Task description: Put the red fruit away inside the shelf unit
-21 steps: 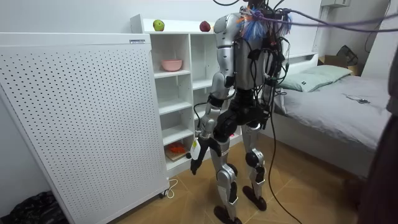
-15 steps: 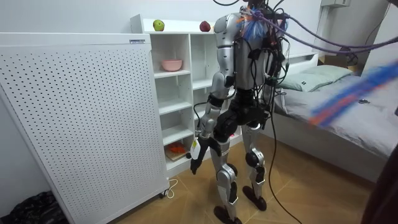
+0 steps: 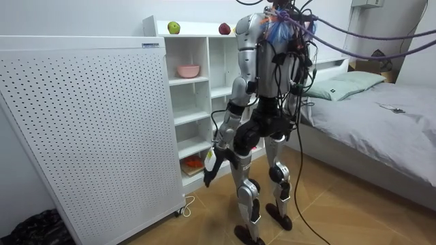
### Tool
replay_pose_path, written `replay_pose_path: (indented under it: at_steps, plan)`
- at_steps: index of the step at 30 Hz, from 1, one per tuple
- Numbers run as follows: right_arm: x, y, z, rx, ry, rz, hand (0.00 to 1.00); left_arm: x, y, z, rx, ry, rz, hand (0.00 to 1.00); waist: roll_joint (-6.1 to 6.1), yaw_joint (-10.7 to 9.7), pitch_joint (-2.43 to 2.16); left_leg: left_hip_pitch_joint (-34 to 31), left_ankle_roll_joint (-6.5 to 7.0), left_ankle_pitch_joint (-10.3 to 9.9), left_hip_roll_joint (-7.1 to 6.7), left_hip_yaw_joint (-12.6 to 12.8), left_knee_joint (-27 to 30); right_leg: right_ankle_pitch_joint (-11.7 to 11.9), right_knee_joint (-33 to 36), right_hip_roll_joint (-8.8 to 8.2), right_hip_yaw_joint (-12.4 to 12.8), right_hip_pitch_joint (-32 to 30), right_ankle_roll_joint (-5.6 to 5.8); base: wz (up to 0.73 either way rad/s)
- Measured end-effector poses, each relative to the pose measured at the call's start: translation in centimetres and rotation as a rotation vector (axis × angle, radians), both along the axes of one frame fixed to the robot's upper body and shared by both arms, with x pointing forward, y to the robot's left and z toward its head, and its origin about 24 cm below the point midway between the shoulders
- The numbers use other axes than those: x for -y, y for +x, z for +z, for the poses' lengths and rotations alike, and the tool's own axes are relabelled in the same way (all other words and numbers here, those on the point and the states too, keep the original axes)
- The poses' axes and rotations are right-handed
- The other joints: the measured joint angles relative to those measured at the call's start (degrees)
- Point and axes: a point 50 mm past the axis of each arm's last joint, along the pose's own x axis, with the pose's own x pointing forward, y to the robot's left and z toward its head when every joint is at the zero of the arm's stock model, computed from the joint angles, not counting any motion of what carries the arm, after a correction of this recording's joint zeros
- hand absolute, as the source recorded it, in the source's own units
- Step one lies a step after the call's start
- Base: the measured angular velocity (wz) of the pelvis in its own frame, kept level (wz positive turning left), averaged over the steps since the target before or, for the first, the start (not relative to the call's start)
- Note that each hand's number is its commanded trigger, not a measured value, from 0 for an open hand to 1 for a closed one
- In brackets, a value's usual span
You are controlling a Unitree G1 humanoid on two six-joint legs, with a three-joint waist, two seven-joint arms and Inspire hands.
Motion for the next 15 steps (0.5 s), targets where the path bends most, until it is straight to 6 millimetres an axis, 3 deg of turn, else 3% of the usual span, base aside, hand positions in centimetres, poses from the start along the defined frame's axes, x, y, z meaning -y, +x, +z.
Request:
replay_pose_path:
  at_steps: [4, 7, 9, 12, 15]
  plan:
    - [0.6, 3.9, 1.8, 0.186, -0.066, -0.027, 0.00, 0.0, 0.6, 0.1, 0.047, 0.029, -0.008, 0.00, -0.07, -0.07, -0.02, -0.07, 0.00, 0.00, 0.01, 0.34, -0.29, 0.00, 0.00, 0.02, 0.32, -0.21, 0.00, -0.04]
    - [0.6, 8.3, 5.0, 0.425, -0.118, -0.021, 0.00, -0.1, 0.2, 0.1, 0.051, 0.041, -0.004, 0.00, -0.29, -0.31, -0.01, 0.36, 0.01, 0.01, 0.00, 0.89, -0.28, 0.00, 0.01, 0.02, 0.69, -0.23, 0.00, -0.09]
    - [0.4, 11.2, 8.5, 0.630, -0.160, -0.021, 0.00, -0.2, -0.2, 0.1, 0.044, 0.048, -0.001, 0.00, -0.63, -0.34, -0.13, 0.87, 0.00, 0.01, -0.02, 0.97, -0.67, 0.00, -0.01, 0.04, 0.79, -0.02, 0.00, 0.00]
    - [-0.1, 13.1, 12.2, 0.835, -0.226, 0.024, 0.00, -0.4, -0.7, 0.2, 0.038, 0.065, 0.001, 0.00, -0.91, -0.07, -0.32, 1.47, 0.00, 0.01, 0.03, 0.96, -0.82, 0.00, 0.00, 0.11, 1.24, -0.10, 0.00, 0.00]
    - [-0.4, 13.4, 14.3, 0.945, -0.267, 0.027, 0.00, -0.4, -1.0, 0.2, 0.031, 0.066, -0.001, 0.00, -1.20, 0.09, -0.48, 1.28, 0.01, 0.00, 0.02, 0.96, -0.84, 0.00, 0.23, 0.10, 1.27, -0.40, 0.00, -0.01]
